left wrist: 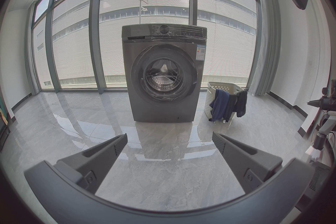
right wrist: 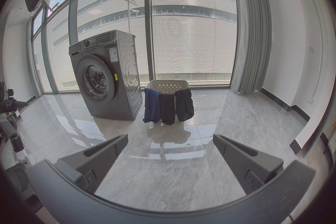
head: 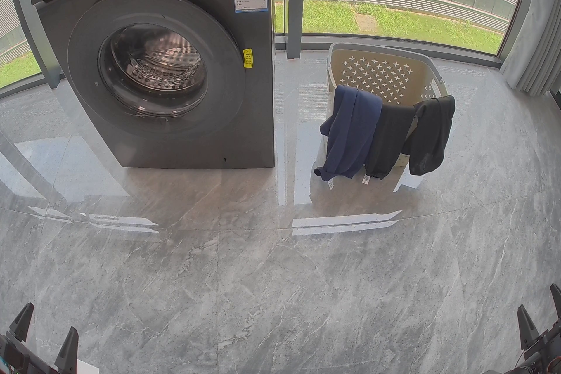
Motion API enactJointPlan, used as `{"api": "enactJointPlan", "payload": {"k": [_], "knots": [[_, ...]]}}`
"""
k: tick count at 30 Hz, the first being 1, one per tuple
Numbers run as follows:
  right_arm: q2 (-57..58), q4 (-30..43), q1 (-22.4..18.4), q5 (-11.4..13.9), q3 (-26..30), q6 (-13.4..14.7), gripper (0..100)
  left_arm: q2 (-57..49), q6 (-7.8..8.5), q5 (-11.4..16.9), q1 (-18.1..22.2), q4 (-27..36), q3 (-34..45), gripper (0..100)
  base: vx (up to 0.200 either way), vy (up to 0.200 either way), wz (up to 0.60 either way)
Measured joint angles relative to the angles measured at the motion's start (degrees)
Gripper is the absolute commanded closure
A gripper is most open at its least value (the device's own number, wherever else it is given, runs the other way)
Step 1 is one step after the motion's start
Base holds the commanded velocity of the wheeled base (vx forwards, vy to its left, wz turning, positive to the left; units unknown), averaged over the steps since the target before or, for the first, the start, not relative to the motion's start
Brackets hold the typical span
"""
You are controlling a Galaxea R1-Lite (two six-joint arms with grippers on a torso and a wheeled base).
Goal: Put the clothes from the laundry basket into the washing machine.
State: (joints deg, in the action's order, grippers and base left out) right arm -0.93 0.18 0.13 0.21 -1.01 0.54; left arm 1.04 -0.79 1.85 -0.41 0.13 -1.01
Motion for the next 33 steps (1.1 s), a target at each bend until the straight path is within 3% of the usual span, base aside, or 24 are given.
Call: {"api": "enactJointPlan", "payload": {"k": [14,26,33], "knots": [[0.0,0.02,0.0,0.04,0.0,0.0,0,0.0,-0.05,0.0,0.0,-0.06,0.0,0,0.0,-0.2,0.0],[0.0,-0.02,0.0,0.01,0.0,0.0,0,0.0,-0.18,0.0,-0.02,-0.04,0.0,0,0.0,0.0,0.0],[0.0,-0.05,0.07,0.04,0.0,0.0,0,0.0,-0.11,0.0,-0.02,-0.04,0.0,0,0.2,0.0,0.0]]}}
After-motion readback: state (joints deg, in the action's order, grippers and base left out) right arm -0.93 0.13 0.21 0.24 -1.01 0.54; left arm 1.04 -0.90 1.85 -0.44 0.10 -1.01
